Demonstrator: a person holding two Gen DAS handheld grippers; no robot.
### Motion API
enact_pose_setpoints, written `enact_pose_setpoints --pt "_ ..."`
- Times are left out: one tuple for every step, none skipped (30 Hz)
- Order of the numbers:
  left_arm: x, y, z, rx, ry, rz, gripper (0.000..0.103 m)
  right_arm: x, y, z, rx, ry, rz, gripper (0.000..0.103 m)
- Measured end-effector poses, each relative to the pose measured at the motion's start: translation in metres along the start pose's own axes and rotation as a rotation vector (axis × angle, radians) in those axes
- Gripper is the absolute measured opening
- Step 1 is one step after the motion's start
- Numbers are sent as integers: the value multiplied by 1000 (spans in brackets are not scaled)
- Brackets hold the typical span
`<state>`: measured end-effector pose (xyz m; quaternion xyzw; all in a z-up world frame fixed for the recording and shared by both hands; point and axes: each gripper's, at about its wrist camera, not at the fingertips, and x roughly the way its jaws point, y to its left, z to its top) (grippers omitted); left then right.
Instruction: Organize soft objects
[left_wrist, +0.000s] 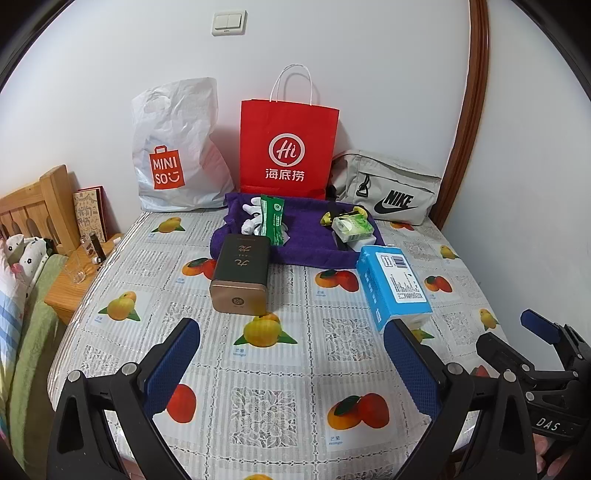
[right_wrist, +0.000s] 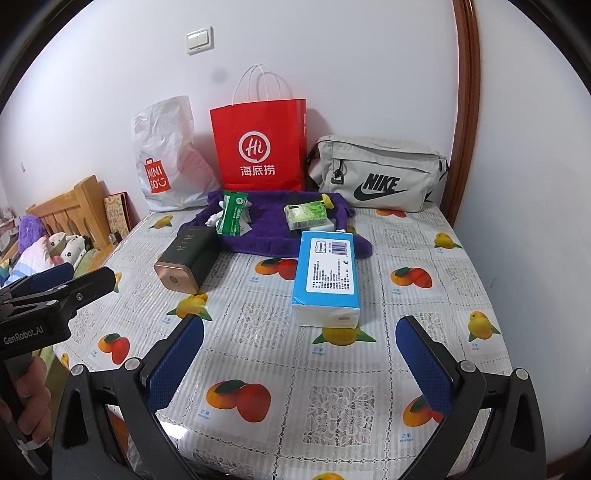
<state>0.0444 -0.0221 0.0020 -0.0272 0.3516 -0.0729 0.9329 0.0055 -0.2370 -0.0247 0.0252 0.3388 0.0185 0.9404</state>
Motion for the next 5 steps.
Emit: enact_pose_setpoints --pt "0 1 1 0 1 -1 101 0 0 0 -2 0 0 102" --pt "0 1 1 0 1 -1 101 0 0 0 -3 0 0 102" --pt "0 1 1 1 0 0 101 1 0 1 -5 1 1 102" --pt "0 2 2 1 -1 3 101 2 0 1 -6 2 2 102" --pt "2 2 2 0 0 7 101 4 0 1 -6 5 5 102"
